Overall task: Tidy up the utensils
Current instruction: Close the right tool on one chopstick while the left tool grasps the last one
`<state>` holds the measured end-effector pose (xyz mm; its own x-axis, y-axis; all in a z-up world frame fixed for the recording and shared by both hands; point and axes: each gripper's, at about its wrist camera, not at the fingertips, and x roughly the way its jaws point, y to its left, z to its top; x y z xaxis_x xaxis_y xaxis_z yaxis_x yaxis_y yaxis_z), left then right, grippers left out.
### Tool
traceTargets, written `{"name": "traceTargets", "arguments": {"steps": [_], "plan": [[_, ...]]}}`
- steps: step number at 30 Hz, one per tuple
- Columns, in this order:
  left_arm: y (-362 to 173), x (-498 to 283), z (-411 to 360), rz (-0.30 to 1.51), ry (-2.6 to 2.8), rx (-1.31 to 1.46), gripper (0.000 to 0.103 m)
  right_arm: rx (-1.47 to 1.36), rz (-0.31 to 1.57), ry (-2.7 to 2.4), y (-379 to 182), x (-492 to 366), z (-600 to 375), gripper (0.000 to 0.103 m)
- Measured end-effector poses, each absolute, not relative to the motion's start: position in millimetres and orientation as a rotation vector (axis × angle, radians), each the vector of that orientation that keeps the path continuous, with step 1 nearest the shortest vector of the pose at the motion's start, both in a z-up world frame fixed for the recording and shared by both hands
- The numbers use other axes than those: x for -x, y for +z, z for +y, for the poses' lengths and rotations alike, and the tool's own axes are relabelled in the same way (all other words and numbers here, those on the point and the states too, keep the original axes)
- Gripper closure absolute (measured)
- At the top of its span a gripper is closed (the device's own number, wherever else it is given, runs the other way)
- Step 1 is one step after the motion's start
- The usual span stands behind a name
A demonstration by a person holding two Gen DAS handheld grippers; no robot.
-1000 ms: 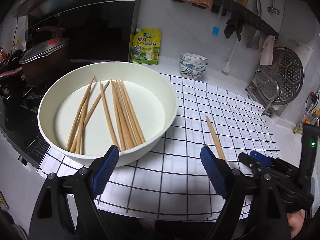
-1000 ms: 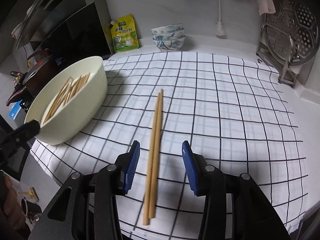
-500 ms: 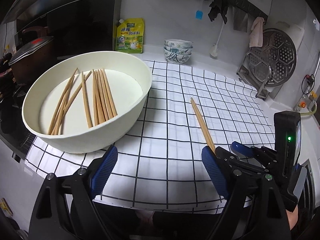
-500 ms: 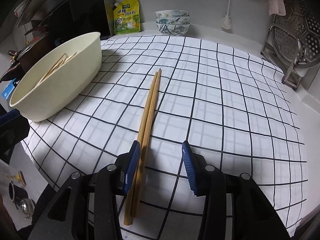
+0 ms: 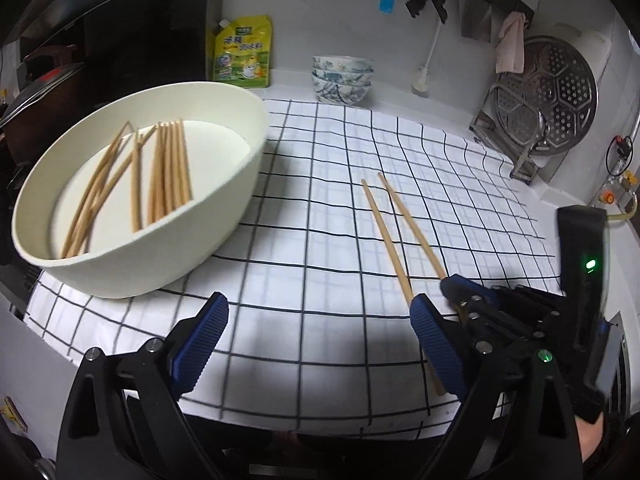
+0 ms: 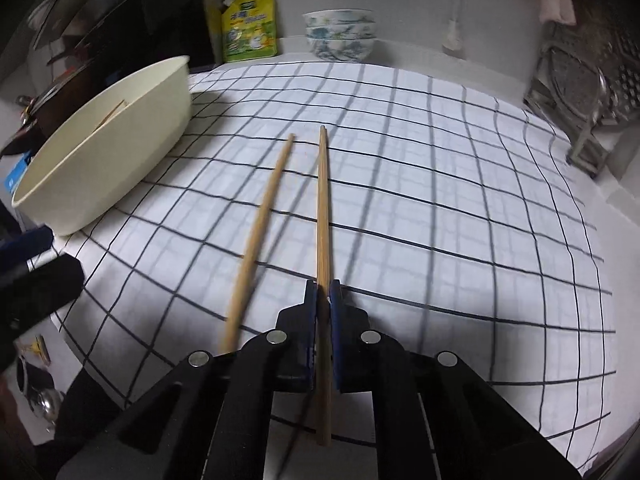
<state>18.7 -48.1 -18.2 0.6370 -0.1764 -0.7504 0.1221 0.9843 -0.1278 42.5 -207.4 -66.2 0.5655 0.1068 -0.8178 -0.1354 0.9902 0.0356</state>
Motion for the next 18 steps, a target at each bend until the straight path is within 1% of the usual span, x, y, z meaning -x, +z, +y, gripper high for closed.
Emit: {"name": "traceTargets", "arguments": {"steps": [8,16,17,18], "plan": [[-42,-42,-86,0.901,-0.151,0.026,0.013,-0.056,0.963,0.053,-64,-30,-261,0.096],[-59,-54,-99,0.929,-0.115,0.004,0.012,-0.077,0.963,0.056,-63,-23,-276,0.096],[-60,-54,-100,0.927,-0.113,0.000,0.012,-0.080,0.957,0.068,-62,-23,-276,0.095],[-60,-54,-100,0.922,-0.108,-0.006,0.012,-0.083,0.954,0.071,-62,-24,-276,0.088]]}}
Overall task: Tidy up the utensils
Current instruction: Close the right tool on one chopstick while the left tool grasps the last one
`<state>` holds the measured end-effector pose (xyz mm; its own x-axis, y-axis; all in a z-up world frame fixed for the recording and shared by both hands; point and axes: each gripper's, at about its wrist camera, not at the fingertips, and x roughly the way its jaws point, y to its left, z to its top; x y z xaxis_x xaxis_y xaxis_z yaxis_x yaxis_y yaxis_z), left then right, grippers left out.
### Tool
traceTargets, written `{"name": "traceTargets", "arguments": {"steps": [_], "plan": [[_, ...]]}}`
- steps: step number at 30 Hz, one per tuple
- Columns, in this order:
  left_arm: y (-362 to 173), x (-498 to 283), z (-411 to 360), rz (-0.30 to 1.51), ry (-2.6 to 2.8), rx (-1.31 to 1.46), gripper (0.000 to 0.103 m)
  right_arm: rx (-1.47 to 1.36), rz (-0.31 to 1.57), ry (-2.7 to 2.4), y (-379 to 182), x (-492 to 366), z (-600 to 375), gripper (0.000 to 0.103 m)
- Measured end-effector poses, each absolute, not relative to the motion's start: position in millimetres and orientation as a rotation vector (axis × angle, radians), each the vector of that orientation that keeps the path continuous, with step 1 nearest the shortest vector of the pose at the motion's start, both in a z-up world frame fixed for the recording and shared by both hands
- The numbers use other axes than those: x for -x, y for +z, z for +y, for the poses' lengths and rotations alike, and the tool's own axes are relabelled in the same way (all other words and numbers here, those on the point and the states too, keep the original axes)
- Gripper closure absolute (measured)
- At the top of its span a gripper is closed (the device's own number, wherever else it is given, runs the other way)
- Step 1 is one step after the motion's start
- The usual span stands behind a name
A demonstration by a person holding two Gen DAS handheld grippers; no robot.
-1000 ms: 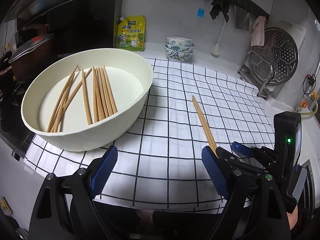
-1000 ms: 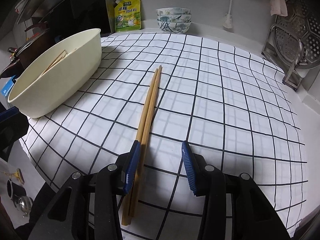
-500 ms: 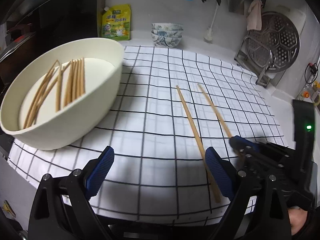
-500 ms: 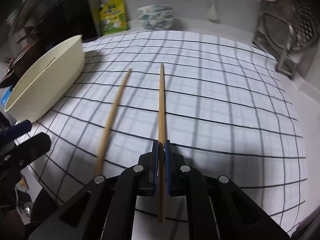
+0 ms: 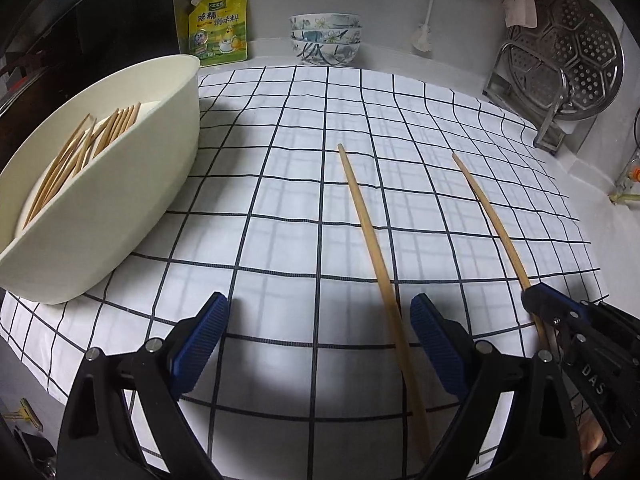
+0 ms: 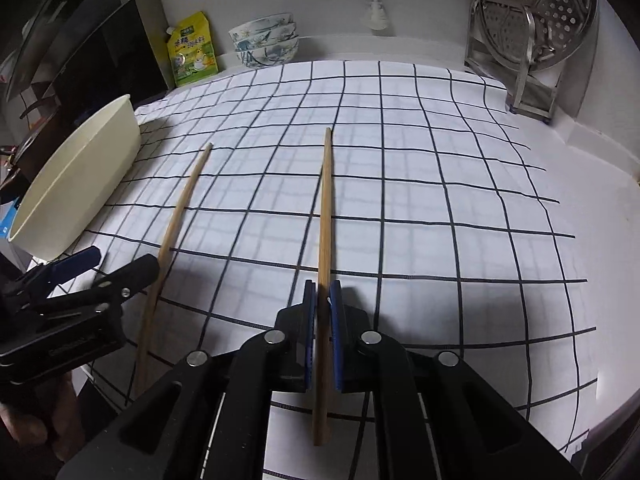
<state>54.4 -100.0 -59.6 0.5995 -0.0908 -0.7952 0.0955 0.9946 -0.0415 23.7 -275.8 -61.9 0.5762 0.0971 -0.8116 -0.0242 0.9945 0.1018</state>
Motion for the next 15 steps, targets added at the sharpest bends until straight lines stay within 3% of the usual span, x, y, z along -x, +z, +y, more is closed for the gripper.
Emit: {"name": "traceTargets", "arguments": {"steps": [2,13,15], "plan": [[-60,-56,-101,0.912,-0.100,-0.013,0.012,-0.075,0.945,0.063,-61,-26,-275,0.080],[-69,-68,-112,0.916,-0.058,-0.040,0.012,0.034,0.935,0.031,-66,-46,-263,0.080],[-69,-68,-117,0.904,-0.064,-0.048,0.015,0.045,0.933,0.035,-66,-47,-261,0.080]]}}
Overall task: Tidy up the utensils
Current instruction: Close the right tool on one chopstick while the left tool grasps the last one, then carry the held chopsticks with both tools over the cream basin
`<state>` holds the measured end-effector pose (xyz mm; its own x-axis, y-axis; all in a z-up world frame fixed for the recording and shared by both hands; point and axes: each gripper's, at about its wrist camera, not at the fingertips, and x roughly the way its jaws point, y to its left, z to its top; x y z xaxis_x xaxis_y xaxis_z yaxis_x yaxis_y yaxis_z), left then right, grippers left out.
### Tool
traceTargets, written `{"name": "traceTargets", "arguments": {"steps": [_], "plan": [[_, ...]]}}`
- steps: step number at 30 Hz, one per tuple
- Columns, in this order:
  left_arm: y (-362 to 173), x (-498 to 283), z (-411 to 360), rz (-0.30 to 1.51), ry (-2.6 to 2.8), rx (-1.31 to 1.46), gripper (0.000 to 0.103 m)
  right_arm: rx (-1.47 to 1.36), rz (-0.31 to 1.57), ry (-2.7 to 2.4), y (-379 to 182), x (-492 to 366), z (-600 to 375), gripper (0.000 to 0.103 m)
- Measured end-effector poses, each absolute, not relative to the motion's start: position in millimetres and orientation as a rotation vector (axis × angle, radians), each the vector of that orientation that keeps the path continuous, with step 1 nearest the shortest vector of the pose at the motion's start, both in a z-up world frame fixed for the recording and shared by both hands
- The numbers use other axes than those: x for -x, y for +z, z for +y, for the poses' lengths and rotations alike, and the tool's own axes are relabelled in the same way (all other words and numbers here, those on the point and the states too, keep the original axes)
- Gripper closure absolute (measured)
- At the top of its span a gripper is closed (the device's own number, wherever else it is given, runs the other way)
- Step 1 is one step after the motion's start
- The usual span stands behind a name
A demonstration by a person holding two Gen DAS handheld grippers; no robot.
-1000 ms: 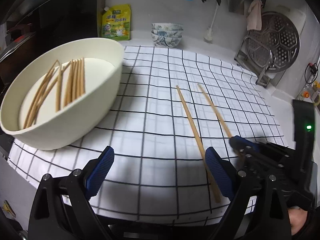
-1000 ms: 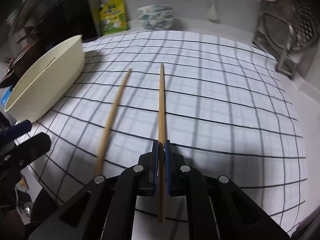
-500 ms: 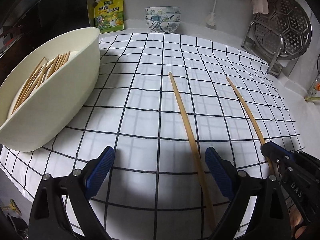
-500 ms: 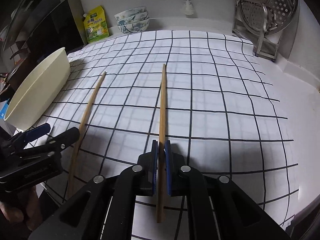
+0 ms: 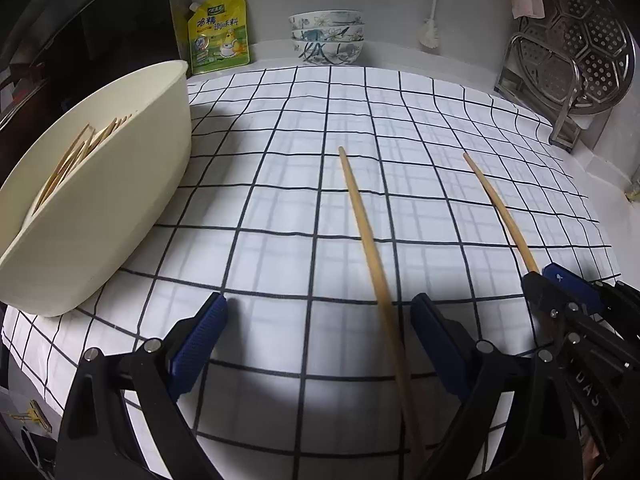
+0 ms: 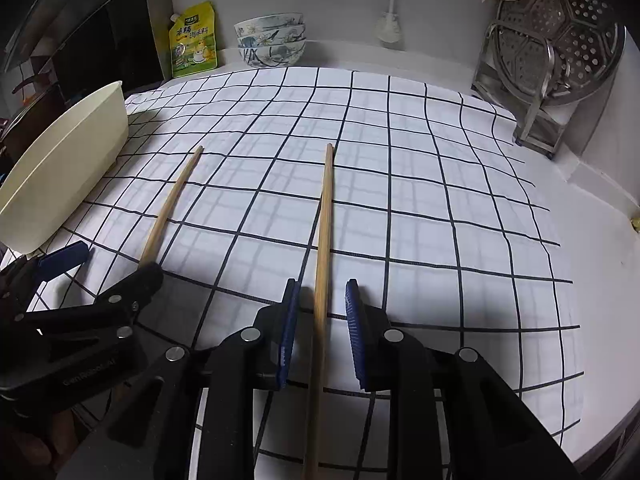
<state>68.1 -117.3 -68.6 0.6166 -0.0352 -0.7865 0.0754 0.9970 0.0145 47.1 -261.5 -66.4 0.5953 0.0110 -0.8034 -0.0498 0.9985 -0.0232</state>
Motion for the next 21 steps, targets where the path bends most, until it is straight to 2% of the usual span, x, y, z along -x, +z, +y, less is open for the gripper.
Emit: {"name": "traceTargets", "arguments": {"steps": [3,5,6,8,9,14,21], "plan": [[-66,-65,-124,0.882,-0.090,-0.060,0.036,0.045,0.923,0.042,-67,-46,-262,0.082],[-64,-64,-128,0.878,-0.108,-0.063,0.057,0.051,0.917,0.047,-67,-46,-260,0.089],[-64,-63,-128,0.877,-0.116,-0.062,0.063,0.057,0.916,0.043,-67,-45,-259,0.095],[-63,-62,-127,0.881,-0.129,-0.053,0.088,0.057,0.913,0.042,-67,-44,-259,0.096],[-62,-62,-125,0.888,-0.139,-0.038,0.095,0.048,0.914,0.044,-67,-44,-260,0.096],[-59,-60,-112,0.915,-0.181,0.027,0.096,-0.079,0.918,0.097,-65,-38,-272,0.097],[-31,-52,-89,0.856,-0.213,0.054,0.096,-0.160,0.871,0.106,-47,-33,-266,0.097]]}}
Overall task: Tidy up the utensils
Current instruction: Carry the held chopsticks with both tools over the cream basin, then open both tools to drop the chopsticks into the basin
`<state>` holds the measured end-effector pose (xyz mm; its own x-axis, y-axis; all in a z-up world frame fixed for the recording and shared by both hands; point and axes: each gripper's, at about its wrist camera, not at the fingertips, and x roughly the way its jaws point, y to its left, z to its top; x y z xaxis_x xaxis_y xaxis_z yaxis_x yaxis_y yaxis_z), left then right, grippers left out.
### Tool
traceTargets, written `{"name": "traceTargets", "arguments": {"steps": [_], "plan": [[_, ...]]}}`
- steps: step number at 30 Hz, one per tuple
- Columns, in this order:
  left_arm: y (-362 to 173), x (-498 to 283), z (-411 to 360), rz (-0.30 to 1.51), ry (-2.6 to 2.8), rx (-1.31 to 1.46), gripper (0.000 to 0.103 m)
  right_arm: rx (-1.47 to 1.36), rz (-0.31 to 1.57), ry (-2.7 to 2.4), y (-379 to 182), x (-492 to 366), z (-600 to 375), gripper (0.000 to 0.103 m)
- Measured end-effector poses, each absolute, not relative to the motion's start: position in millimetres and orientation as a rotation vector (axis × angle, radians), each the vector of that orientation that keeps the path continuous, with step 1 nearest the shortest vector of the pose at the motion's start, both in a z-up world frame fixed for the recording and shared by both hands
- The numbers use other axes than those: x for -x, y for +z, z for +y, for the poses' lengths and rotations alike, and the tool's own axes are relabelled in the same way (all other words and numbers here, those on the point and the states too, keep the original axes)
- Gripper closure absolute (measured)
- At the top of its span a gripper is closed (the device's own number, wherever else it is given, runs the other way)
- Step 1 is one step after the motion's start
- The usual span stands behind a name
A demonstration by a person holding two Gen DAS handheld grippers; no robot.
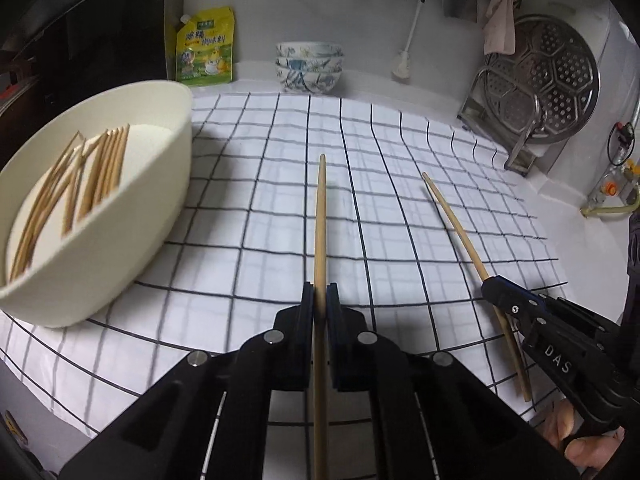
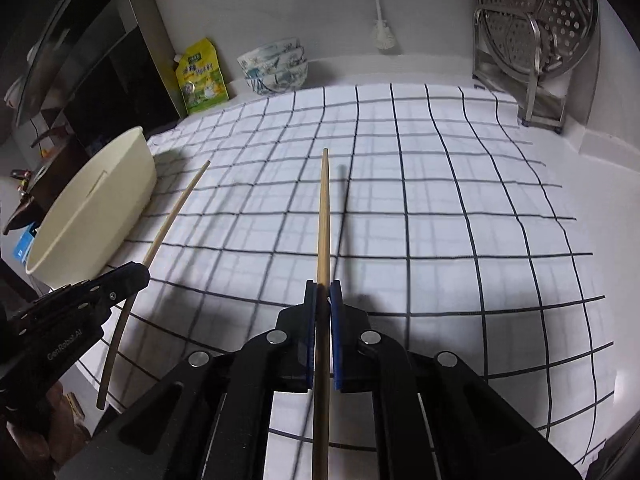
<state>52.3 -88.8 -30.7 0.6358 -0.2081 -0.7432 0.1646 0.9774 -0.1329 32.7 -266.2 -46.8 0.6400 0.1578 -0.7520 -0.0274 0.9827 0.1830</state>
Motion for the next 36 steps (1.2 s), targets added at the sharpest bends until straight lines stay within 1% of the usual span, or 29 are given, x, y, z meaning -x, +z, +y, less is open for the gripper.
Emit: {"name": "traceTargets", "arguments": {"steps": [4,9,13,17,23,30,31,32,33,34,35,36], "plan": [[-6,-50,-59,0.812,-0.206,0.072,0.096,-0.209,0.830,0.142,-30,-32,-246,0.097],[23,-53,-2,0.739,-0.135,0.120,0.096,-0.233,0.789,0.237,-4,-51,-193,0.097],[37,-57,51,0.680,-0.030,0.138,0.096,-0.204,0.761,0.332,19,-73,-139,0.097],[43,-68,100,0.661,0.057,0.151,0.096,-0.157,0.753,0.409,32,-95,-85,0.097],[38,-95,140,0.704,0.090,0.150,0.096,-0.112,0.808,0.470,23,-132,-18,0.097],[23,-110,147,0.750,0.078,0.148,0.095,-0.102,0.874,0.469,5,-153,11,0.096],[22,-109,148,0.753,0.081,0.150,0.093,-0.101,0.879,0.467,2,-153,11,0.096],[21,-108,150,0.753,0.084,0.155,0.081,-0.103,0.876,0.459,2,-153,9,0.096],[21,-106,151,0.750,0.089,0.161,0.073,-0.106,0.870,0.452,2,-152,6,0.095],[22,-104,154,0.740,0.100,0.168,0.054,-0.107,0.863,0.445,3,-150,5,0.095],[23,-100,156,0.728,0.114,0.173,0.043,-0.108,0.856,0.438,4,-148,2,0.094],[25,-97,158,0.716,0.126,0.177,0.042,-0.108,0.850,0.429,5,-145,-1,0.094]]}}
